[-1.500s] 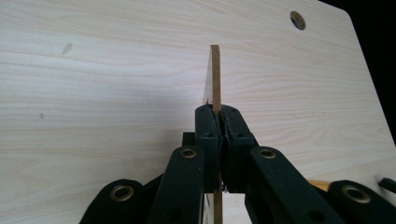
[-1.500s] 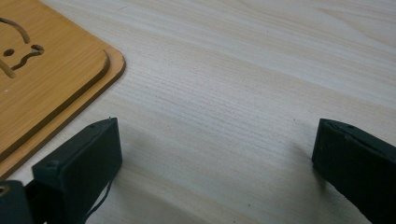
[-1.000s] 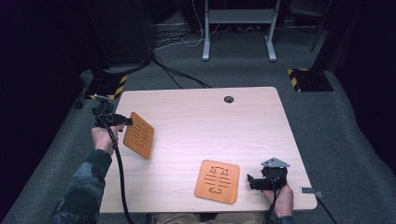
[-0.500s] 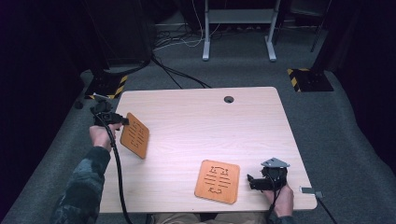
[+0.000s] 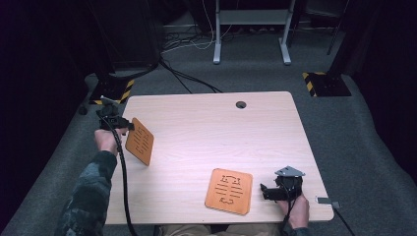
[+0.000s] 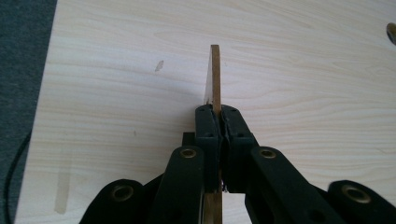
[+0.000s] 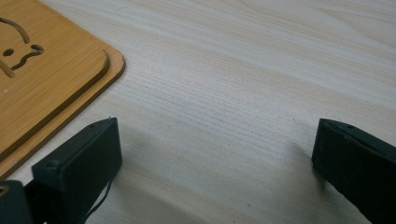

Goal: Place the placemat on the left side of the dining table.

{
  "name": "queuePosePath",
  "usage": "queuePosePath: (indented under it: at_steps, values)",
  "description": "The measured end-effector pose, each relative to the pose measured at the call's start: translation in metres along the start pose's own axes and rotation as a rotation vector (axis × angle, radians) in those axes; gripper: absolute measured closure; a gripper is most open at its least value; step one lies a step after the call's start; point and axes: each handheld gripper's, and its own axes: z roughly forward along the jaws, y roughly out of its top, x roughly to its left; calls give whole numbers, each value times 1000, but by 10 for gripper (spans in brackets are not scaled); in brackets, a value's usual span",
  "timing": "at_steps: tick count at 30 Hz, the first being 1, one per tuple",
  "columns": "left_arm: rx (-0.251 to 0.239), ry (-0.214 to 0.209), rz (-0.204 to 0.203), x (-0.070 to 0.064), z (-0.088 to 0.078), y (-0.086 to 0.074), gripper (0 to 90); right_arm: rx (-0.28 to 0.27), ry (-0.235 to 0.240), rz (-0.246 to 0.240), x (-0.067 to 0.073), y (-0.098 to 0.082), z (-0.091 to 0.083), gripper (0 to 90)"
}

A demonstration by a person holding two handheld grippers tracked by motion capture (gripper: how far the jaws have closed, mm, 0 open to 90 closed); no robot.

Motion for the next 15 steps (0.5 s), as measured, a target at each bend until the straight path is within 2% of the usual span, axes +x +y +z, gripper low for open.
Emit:
queuePosePath:
  at_steps: [4,7,12,15]
  values:
    - [3,9,37,-1,0,2,869,0,0,0,0,0,0,6]
    - [9,7,17,-1,0,2,869,0,-1,0,0,0,0,7]
    - [-11,17,38,3,1,1,861,0,-1,1,0,0,0,6]
    - [-2,25,29,4,1,1,857,0,-1,0,0,0,0,7]
